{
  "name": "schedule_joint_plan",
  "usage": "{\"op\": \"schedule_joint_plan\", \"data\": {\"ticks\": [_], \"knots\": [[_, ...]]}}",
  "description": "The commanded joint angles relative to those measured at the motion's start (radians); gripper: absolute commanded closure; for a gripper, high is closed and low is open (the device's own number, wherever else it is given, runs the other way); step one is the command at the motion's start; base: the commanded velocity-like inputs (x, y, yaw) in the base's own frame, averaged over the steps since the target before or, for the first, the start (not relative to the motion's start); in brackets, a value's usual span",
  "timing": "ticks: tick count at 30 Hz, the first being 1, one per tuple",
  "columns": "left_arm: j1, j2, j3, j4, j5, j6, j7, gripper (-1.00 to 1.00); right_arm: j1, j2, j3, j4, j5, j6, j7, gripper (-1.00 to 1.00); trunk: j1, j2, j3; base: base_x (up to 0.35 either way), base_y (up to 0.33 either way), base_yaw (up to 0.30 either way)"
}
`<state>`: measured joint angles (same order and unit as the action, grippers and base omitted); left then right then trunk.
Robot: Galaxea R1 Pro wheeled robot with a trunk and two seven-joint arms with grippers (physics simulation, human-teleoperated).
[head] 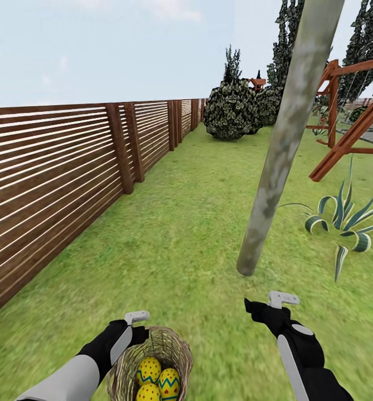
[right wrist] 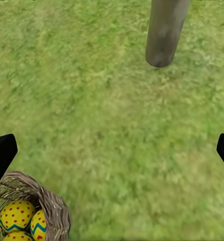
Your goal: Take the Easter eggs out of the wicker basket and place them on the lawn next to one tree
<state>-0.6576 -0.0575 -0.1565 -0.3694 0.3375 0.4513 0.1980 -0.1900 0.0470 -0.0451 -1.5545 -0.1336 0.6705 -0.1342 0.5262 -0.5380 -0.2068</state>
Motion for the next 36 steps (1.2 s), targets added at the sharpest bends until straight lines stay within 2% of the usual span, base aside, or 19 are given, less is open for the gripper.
{"op": "schedule_joint_plan", "data": {"ticks": [1,36], "knots": [[-0.001,0.001,-0.008,-0.002,0.011,0.004,0.008,-1.0,-0.001,0.001,-0.001,-0.004,-0.011,0.004,-0.007,-1.0,0.004,-0.009,-0.005,0.0,0.0,0.0],[-0.001,0.001,-0.009,-0.001,0.011,0.0,0.004,-1.0,-0.001,0.001,-0.002,-0.024,-0.011,0.004,-0.008,-1.0,0.138,-0.254,-0.115,0.0,0.0,0.0]]}}
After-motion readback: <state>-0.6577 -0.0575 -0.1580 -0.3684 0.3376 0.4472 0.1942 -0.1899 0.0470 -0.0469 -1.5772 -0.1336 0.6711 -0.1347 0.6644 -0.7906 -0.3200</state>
